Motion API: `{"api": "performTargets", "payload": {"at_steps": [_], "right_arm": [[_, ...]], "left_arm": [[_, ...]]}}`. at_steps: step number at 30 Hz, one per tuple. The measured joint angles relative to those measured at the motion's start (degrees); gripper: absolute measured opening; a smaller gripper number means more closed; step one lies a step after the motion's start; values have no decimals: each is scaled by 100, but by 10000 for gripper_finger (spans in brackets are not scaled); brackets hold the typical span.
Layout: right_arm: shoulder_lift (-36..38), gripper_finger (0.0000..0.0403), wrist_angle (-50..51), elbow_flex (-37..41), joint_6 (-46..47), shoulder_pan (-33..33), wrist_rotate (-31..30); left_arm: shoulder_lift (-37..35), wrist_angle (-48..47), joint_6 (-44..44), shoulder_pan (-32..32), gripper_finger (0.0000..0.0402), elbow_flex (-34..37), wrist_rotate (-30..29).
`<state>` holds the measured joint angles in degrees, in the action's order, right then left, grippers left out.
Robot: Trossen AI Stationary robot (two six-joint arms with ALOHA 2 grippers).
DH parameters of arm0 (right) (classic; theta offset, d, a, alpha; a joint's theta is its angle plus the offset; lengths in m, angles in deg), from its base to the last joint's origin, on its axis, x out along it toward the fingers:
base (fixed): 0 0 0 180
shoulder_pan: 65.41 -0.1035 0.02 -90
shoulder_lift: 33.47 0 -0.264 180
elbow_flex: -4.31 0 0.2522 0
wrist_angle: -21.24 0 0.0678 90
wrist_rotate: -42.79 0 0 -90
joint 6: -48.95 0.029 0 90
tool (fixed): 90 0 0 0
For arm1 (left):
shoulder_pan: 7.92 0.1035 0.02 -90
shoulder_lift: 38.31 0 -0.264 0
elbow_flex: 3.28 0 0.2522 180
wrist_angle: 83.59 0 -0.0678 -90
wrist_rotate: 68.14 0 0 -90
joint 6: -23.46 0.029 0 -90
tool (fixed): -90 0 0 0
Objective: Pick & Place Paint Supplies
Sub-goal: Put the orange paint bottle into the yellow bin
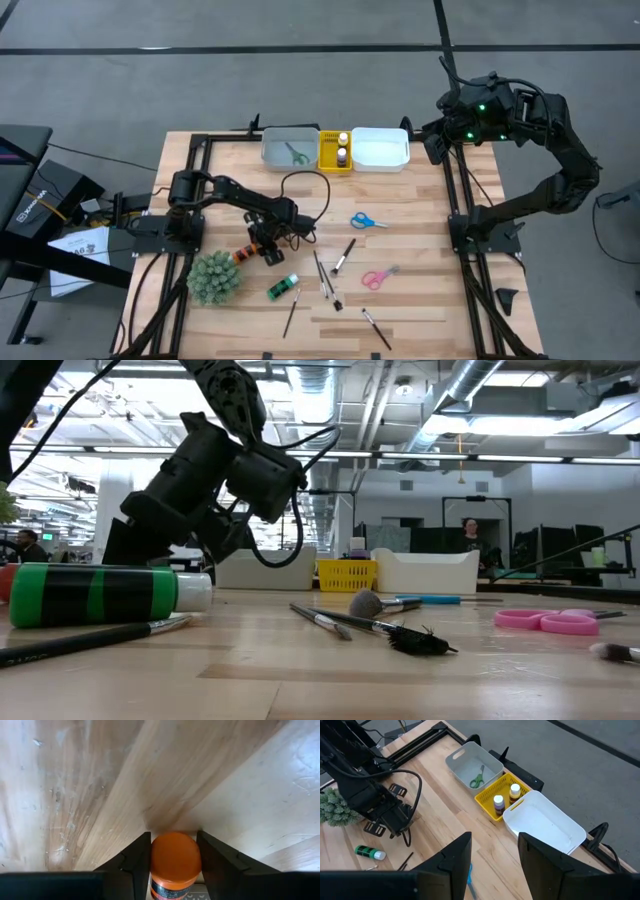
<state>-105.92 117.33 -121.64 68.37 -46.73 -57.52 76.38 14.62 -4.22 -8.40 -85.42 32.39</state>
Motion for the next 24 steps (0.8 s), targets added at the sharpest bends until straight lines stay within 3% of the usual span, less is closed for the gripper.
{"api": "performTargets", "payload": {"at_steps": [6,12,19,24], "right_arm": [[0,158,0,-1,-19,20,-2],[0,158,-4,1,-35,20,-4],[-1,158,-44,-1,-9,20,-19],[0,158,-265,1,-20,8,-25]], "left_arm": [[-233,81,-85,206,137,-4,-277],[-1026,494,-501,687,137,-2,-515],[-2446,1943,-1496,1478,137,-2,-742],[-3374,3663,-2267,1904,137,0,-1180]]}}
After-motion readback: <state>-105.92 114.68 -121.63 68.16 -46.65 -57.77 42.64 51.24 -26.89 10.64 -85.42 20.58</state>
